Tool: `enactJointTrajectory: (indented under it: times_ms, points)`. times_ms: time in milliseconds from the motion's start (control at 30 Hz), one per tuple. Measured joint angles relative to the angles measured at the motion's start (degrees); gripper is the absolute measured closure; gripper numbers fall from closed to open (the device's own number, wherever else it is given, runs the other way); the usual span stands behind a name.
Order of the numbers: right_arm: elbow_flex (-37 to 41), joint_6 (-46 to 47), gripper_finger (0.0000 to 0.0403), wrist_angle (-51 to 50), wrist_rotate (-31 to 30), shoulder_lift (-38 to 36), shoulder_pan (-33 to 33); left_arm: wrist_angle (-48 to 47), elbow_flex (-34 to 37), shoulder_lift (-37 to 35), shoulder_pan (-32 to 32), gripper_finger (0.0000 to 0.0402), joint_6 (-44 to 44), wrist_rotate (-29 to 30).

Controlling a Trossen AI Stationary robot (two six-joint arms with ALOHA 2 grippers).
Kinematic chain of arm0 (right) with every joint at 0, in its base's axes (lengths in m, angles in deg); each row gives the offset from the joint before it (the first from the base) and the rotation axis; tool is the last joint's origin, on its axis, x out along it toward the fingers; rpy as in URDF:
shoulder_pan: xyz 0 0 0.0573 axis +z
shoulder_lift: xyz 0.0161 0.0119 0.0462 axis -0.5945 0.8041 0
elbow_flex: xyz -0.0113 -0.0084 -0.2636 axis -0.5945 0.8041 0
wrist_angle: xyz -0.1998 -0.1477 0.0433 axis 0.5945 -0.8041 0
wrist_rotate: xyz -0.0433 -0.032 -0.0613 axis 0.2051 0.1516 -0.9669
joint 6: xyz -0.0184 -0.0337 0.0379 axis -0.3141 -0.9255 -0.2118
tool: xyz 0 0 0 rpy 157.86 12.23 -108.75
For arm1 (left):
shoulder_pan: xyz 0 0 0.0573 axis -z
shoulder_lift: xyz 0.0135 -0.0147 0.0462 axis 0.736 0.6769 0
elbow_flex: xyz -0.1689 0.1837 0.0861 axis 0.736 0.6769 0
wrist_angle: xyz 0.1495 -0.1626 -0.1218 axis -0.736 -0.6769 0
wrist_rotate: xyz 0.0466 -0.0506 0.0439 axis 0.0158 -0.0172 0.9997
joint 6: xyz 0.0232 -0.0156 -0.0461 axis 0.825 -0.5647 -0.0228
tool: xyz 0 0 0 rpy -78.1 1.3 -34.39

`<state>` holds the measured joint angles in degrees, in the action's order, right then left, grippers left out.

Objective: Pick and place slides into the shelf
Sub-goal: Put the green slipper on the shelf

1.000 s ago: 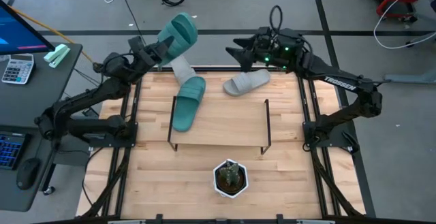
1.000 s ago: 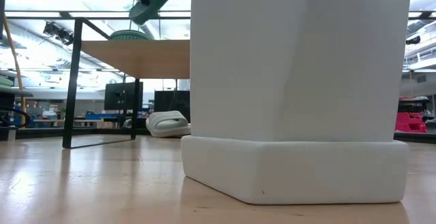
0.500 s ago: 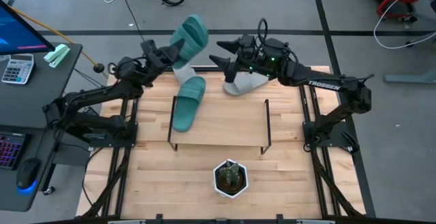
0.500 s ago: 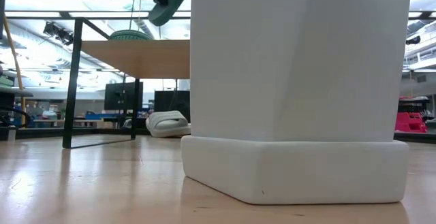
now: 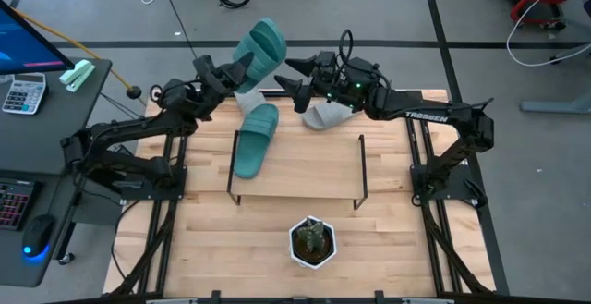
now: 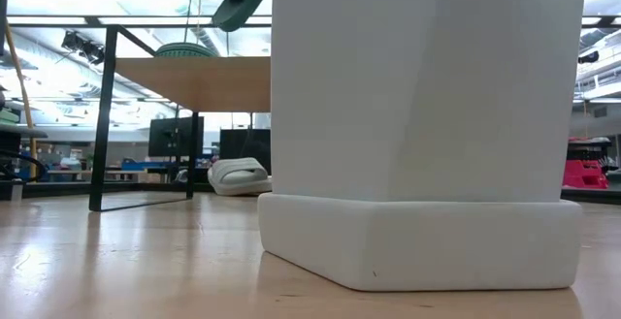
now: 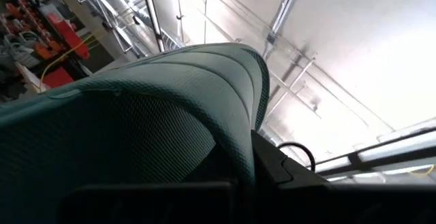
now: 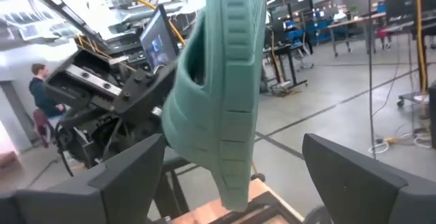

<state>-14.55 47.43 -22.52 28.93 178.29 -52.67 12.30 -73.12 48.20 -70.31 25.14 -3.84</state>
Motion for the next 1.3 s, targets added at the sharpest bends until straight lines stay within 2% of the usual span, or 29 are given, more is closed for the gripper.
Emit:
enactJointTrajectory:
  times_ms: [400, 600, 1000, 1300]
  points:
    - [-0.1, 4.7, 0.0046, 9.8, 2.7, 0.8, 0.0, -6.4, -8.0, 7.1, 3.7, 0.039, 4.8, -4.0]
    - [-0.8, 5.5, 0.0046, 7.4, 2.8, 0.8, -0.1, -3.8, -8.0, 9.1, 4.9, 0.039, 3.7, -3.6]
    - [-0.9, 6.0, 0.0046, 1.1, 5.7, -0.1, 0.2, -2.5, -7.9, 8.0, 4.4, 0.039, 5.9, -3.2]
    - [-0.9, 5.4, 0.0052, -2.6, 5.7, -2.6, -0.6, -2.8, -7.9, 7.6, 4.3, 0.039, 7.6, -2.8]
